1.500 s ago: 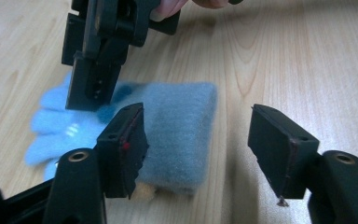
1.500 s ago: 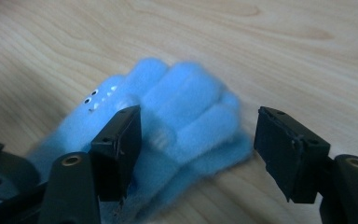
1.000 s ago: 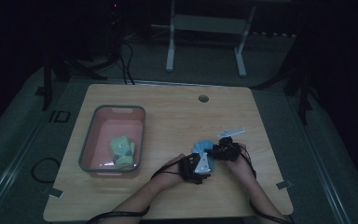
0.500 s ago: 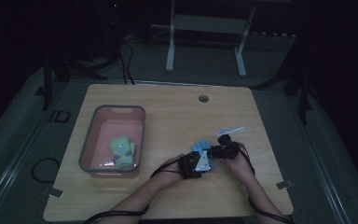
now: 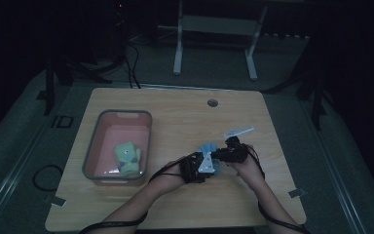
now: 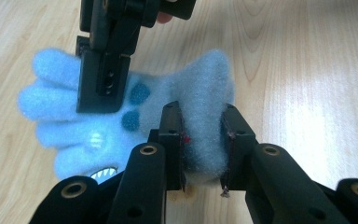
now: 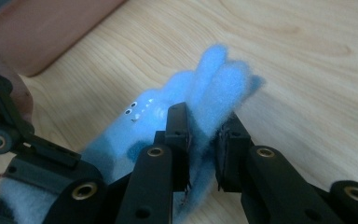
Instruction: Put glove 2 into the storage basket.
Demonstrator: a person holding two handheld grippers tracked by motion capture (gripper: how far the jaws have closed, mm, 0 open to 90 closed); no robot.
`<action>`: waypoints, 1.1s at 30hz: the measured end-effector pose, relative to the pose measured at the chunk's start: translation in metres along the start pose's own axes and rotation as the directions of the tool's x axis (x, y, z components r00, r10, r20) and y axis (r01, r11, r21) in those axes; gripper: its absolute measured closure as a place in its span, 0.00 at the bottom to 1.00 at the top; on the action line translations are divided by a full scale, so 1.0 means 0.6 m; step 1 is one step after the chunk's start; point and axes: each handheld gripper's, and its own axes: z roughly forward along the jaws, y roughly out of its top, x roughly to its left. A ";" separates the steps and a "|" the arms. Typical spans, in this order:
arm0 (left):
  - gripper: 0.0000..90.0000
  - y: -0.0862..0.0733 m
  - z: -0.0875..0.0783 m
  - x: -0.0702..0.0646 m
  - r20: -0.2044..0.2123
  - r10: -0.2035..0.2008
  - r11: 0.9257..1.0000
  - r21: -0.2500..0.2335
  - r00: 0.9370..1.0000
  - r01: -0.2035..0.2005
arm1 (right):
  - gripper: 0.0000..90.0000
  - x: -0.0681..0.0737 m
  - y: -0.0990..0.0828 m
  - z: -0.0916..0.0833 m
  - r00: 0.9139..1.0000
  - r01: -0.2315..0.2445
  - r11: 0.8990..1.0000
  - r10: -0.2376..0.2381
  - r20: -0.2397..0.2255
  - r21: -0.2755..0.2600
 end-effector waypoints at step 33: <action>0.83 -0.017 -0.147 0.035 -0.083 0.010 0.999 0.052 0.996 -0.006 | 0.87 0.092 0.123 0.005 0.993 0.089 0.994 -0.094 -0.069 -0.070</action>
